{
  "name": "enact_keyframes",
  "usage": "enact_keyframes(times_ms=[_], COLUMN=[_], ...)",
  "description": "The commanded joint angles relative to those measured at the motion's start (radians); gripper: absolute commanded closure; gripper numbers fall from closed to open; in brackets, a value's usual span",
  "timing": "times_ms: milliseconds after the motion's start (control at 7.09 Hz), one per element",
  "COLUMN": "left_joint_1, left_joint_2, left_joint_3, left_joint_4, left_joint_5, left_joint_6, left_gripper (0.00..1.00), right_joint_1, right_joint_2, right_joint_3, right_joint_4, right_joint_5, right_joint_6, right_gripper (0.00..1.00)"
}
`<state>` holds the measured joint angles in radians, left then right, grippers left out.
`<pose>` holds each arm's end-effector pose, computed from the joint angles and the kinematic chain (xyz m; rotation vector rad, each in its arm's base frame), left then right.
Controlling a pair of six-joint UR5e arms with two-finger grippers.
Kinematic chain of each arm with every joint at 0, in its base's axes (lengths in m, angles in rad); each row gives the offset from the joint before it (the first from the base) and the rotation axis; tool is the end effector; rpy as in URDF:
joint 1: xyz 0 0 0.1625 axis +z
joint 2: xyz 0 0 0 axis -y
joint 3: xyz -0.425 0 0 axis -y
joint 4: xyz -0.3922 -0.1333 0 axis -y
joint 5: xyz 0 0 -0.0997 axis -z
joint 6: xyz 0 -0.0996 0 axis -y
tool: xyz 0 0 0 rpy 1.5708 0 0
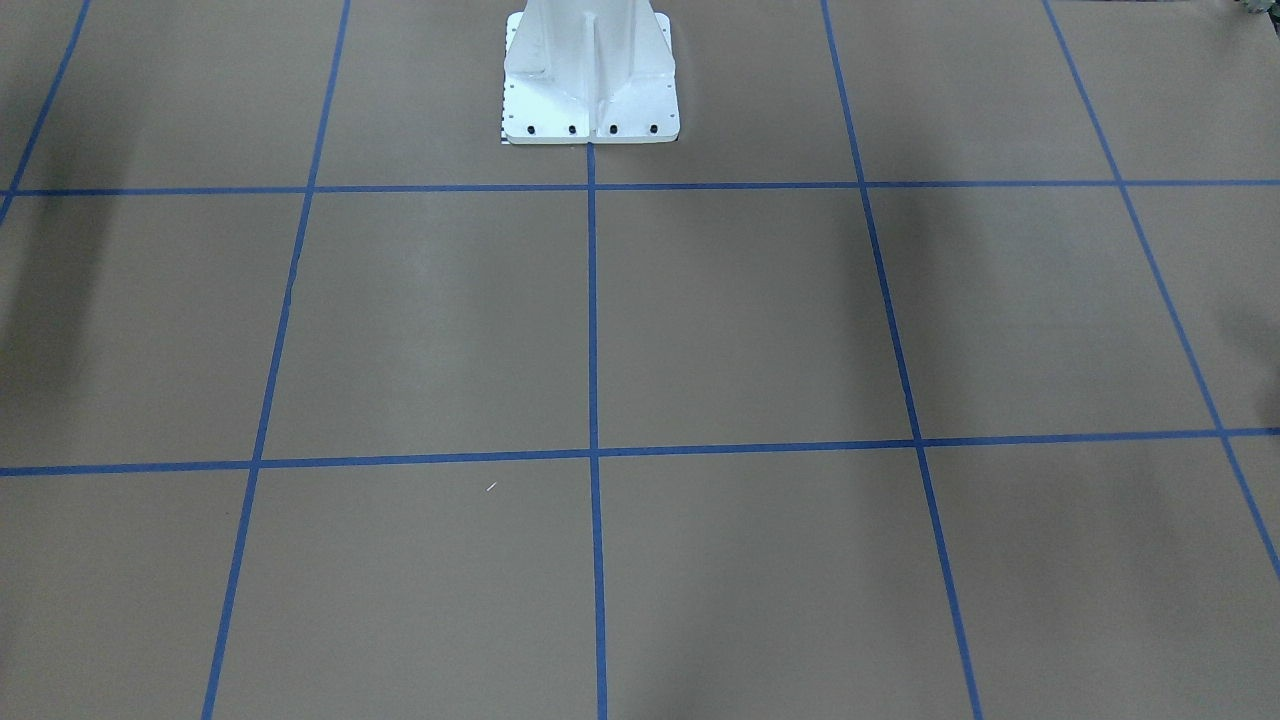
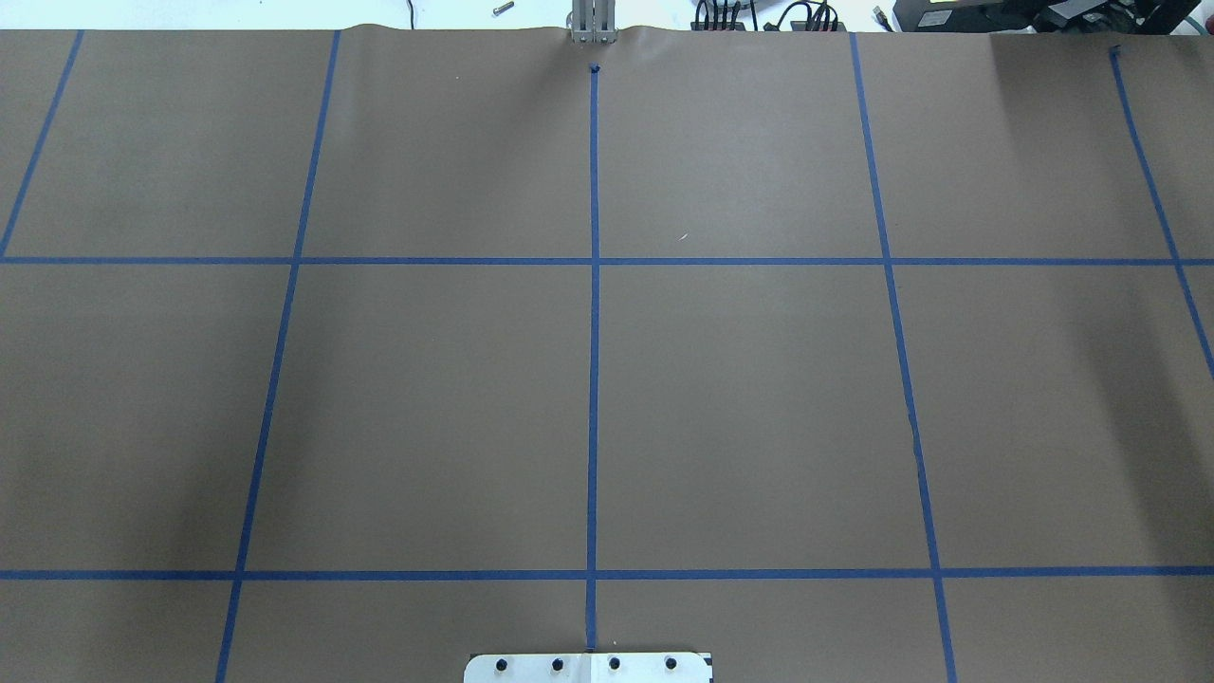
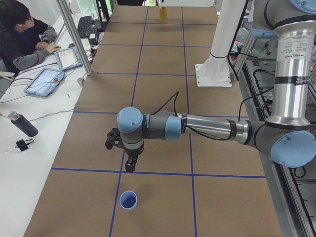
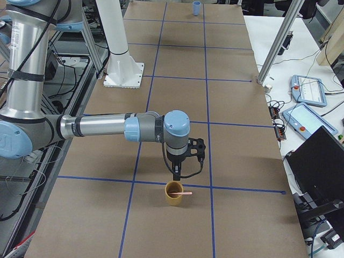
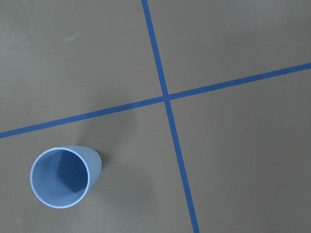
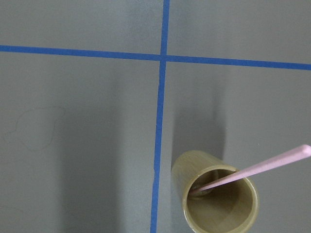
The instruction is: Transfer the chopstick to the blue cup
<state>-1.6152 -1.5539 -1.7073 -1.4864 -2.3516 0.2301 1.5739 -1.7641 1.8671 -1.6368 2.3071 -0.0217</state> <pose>-0.0846 -0.4811 0.6078 0.1401 0.7700 0.1899 0.0677 -0.4106 0.6093 0.0444 -0.7357 -0.0314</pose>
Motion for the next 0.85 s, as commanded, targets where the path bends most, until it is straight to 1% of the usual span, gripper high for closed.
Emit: enact_keyframes(times_ms=[0,141,423,706], left_joint_1=[0.000,0.000,0.000,0.000], left_joint_2=[0.000,0.000,-0.002,-0.017], left_joint_3=[-0.008,-0.011,-0.052,-0.093], left_joint_4=[0.000,0.000,0.000,-0.015], left_joint_5=[0.000,0.000,0.003,-0.001], left_joint_6=[0.000,0.000,0.000,-0.008], left_gripper=[0.01,0.01,0.01,0.01], right_joint_1=[0.000,0.000,0.002,0.006], right_joint_2=[0.000,0.003,-0.003,0.017], right_joint_3=[0.000,0.001,0.055,0.069], right_joint_4=[0.000,0.000,-0.002,0.035], right_joint_5=[0.000,0.000,-0.005,0.000], right_joint_6=[0.000,0.000,0.000,0.005], right_gripper=[0.00,0.00,0.00,0.00])
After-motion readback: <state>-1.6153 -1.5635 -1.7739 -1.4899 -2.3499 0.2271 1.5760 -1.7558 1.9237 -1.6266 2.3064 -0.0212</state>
